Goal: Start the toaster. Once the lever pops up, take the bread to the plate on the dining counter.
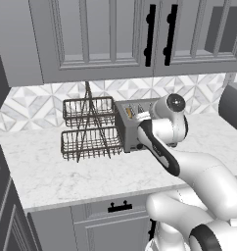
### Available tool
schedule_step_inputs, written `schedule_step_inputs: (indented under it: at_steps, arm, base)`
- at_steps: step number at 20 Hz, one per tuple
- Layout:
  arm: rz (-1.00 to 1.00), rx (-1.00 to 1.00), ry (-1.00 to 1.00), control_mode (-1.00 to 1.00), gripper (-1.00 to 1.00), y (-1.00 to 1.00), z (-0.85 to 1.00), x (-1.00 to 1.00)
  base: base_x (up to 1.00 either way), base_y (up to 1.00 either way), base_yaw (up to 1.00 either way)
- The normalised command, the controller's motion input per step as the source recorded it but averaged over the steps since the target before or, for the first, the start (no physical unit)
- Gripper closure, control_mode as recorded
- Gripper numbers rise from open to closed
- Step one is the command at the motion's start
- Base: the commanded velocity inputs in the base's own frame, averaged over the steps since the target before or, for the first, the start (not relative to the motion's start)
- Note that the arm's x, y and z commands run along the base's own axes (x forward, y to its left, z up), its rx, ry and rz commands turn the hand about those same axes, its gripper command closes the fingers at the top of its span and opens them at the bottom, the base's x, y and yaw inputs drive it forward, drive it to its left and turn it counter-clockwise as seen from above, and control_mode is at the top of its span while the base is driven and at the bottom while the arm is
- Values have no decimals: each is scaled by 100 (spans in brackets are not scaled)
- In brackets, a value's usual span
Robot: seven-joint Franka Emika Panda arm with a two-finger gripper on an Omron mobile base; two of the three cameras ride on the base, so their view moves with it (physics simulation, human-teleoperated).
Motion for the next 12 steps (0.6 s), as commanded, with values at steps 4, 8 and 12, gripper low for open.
schedule_step_inputs:
  at_steps: [4,8,12]
  arm:
    - [0,0,0,-100,-100,0,0,0]
    - [0,0,0,-100,-100,0,0,0]
    - [0,0,0,-100,-100,0,0,0]
  base:
    - [0,0,0]
    - [0,0,0]
    - [0,0,0]
